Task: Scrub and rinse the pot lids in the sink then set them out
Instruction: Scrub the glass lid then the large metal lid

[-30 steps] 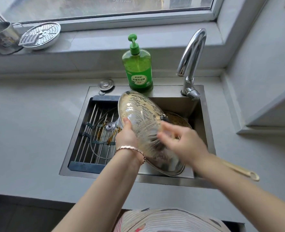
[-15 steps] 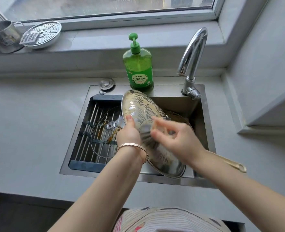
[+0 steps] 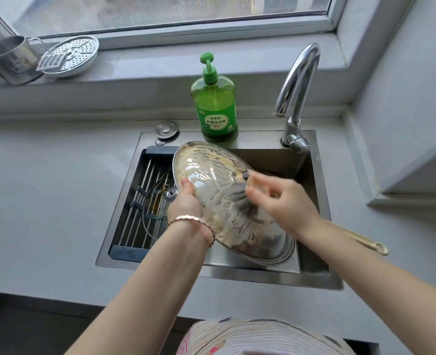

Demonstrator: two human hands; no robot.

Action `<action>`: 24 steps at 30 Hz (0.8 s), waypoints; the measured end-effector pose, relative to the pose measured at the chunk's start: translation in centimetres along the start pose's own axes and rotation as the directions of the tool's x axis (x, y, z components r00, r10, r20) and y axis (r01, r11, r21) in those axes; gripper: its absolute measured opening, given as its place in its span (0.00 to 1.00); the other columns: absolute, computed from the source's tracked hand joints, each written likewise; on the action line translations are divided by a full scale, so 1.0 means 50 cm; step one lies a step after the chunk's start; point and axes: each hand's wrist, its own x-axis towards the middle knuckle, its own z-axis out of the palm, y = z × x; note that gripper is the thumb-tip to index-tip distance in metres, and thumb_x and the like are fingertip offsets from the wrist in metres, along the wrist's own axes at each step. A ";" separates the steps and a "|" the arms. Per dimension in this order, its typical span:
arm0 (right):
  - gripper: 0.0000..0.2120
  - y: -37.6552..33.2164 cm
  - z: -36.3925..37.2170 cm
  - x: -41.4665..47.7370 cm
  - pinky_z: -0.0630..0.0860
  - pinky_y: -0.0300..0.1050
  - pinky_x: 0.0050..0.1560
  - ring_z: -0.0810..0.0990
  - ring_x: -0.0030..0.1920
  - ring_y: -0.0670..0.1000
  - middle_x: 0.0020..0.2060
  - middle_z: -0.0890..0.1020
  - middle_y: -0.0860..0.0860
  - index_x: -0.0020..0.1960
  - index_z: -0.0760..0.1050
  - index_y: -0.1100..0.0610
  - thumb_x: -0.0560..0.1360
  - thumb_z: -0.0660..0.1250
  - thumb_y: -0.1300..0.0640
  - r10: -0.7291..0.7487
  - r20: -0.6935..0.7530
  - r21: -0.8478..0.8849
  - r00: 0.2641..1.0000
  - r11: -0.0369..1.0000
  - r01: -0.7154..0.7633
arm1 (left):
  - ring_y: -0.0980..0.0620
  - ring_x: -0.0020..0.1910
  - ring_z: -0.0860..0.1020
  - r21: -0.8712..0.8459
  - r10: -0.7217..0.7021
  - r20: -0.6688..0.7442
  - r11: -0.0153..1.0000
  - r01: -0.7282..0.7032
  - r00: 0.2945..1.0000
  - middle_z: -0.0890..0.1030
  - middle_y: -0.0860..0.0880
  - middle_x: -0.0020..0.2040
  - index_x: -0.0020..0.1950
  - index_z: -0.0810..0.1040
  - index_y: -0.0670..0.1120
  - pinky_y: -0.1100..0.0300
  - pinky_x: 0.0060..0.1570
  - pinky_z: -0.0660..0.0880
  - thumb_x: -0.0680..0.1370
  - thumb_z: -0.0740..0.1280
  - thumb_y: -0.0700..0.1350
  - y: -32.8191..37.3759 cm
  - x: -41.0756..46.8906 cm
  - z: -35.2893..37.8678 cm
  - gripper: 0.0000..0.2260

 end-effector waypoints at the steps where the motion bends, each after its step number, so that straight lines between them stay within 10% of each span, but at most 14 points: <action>1: 0.20 0.010 -0.003 0.014 0.78 0.53 0.49 0.81 0.47 0.53 0.48 0.83 0.54 0.65 0.72 0.44 0.73 0.66 0.44 0.038 -0.029 -0.035 0.999 0.999 -0.039 | 0.45 0.35 0.77 0.002 0.003 -0.007 1.000 -0.003 1.000 0.78 0.43 0.41 0.52 0.73 0.41 0.52 0.29 0.73 0.79 0.61 0.53 -0.002 -0.001 0.001 0.14; 6: 0.23 -0.017 0.026 -0.077 0.71 0.36 0.39 0.73 0.35 0.35 0.46 0.82 0.42 0.62 0.72 0.36 0.68 0.63 0.35 -0.177 0.192 -0.098 0.965 0.975 0.199 | 0.45 0.34 0.75 -0.018 -0.017 -0.017 1.000 0.017 1.000 0.77 0.43 0.38 0.41 0.71 0.40 0.50 0.33 0.73 0.80 0.60 0.51 0.001 -0.006 -0.001 0.16; 11: 0.19 0.053 -0.008 -0.020 0.77 0.51 0.48 0.81 0.46 0.49 0.49 0.83 0.52 0.63 0.73 0.40 0.73 0.66 0.45 0.065 0.009 -0.066 0.998 0.996 -0.064 | 0.46 0.34 0.76 -0.029 0.010 -0.028 1.000 -0.010 1.000 0.77 0.44 0.40 0.49 0.72 0.41 0.46 0.37 0.73 0.79 0.62 0.52 0.014 -0.005 0.001 0.14; 16: 0.18 0.029 0.022 -0.089 0.76 0.44 0.40 0.78 0.39 0.46 0.43 0.82 0.45 0.58 0.67 0.30 0.70 0.66 0.40 -0.159 0.165 -0.083 0.973 0.981 0.175 | 0.46 0.35 0.75 -0.089 0.034 -0.088 0.995 -0.041 0.996 0.76 0.45 0.40 0.49 0.71 0.41 0.45 0.42 0.72 0.79 0.62 0.52 0.027 0.010 -0.005 0.13; 20: 0.19 0.085 0.003 -0.044 0.77 0.54 0.54 0.79 0.54 0.52 0.51 0.82 0.45 0.62 0.72 0.38 0.72 0.67 0.44 0.078 -0.004 -0.044 0.997 0.996 -0.078 | 0.45 0.37 0.76 -0.151 0.022 -0.091 0.988 -0.035 0.996 0.77 0.45 0.42 0.51 0.71 0.42 0.44 0.45 0.73 0.79 0.62 0.53 0.023 0.025 -0.004 0.14; 24: 0.18 0.047 0.023 -0.089 0.77 0.46 0.45 0.79 0.46 0.46 0.47 0.81 0.43 0.59 0.70 0.32 0.70 0.68 0.43 -0.147 0.105 -0.038 0.984 0.988 0.152 | 0.44 0.43 0.77 -0.175 0.037 -0.141 0.983 -0.062 0.989 0.77 0.45 0.46 0.52 0.71 0.43 0.45 0.46 0.73 0.77 0.64 0.54 0.027 0.039 -0.005 0.14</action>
